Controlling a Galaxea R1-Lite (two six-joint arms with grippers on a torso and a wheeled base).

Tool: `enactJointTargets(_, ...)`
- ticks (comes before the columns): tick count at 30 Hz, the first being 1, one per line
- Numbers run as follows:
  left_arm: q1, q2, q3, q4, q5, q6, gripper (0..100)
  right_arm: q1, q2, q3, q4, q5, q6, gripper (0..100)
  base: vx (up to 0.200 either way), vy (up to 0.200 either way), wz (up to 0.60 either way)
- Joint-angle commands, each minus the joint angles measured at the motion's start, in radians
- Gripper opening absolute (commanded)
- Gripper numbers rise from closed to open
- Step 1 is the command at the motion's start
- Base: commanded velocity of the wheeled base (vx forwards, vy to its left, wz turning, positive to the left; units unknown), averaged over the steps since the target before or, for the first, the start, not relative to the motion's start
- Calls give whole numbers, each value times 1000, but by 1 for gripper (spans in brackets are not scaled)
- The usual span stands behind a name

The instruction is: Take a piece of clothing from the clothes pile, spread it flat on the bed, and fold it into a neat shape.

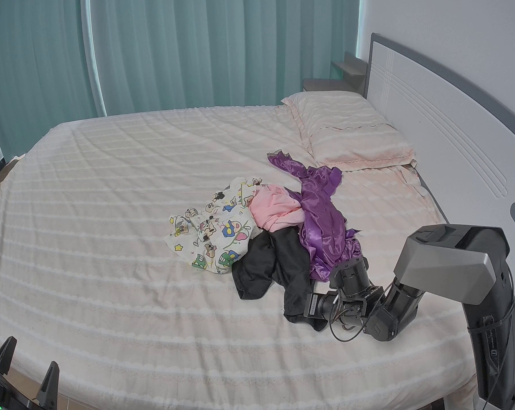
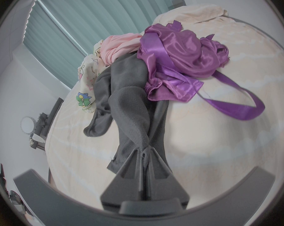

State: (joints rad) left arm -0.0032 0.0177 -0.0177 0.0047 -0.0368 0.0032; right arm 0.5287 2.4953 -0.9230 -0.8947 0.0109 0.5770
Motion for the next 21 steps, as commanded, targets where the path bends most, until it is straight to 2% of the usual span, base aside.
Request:
enactJointTargets(1,0,-18,16,0,0,-2,100,-1,-38,44,-9,38,29,0,0,0,0)
enactJointTargets(6,0,-18,16,0,0,0,100,-16,-119,144,-38,121,109,0,0,0,0)
enactJointTargets(10,0,-18,16,-2,0,14,100,-32,-174,253,-115,185,129,0,0,0,0)
enactJointTargets(13,0,-18,16,0,-3,17,100,-38,-223,391,-256,225,139,0,0,0,0)
enactJointTargets(18,0,-18,16,-2,-3,-14,100,-29,-242,569,-478,236,179,0,0,0,0)
enactJointTargets(21,0,-18,7,-18,-2,-25,100,-29,-239,624,-561,248,182,0,0,0,0)
